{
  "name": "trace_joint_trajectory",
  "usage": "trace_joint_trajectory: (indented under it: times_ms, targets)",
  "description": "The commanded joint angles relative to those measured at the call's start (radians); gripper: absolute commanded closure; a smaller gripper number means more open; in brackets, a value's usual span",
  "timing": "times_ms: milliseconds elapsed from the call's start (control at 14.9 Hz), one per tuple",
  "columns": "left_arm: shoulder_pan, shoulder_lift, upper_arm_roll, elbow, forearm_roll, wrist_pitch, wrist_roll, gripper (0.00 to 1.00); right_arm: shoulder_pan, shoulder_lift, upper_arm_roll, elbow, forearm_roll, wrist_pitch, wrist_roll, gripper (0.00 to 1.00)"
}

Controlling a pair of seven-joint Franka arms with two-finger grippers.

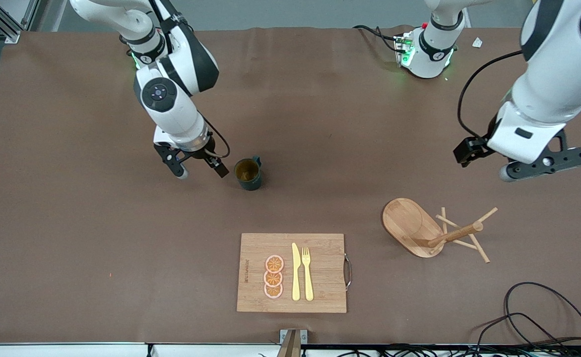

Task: Transfer cup from left to right arm and place
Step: 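Grasp the teal mug with the right gripper while the left gripper retracts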

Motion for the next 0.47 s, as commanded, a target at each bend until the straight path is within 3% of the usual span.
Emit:
trace_joint_trajectory:
  times_ms: [0,134,269,403]
  targets:
    - [0.009,-0.077,0.061,-0.02,-0.071,-0.006,0.118,0.0,0.033,0.055,-0.01,-0.007,0.006,0.065,0.008,0.0]
    - [-0.06,-0.111,0.243,-0.034,-0.219,-0.009,0.253,0.0,0.074,0.102,-0.01,-0.01,0.0,0.123,0.007,0.0]
    - [-0.162,-0.155,0.406,-0.074,-0.245,-0.032,0.4,0.0,0.105,0.141,-0.012,-0.009,-0.005,0.163,0.005,0.0]
    - [-0.23,-0.175,0.506,-0.083,-0.246,-0.084,0.434,0.0,0.119,0.161,-0.012,-0.009,-0.005,0.181,0.005,0.0]
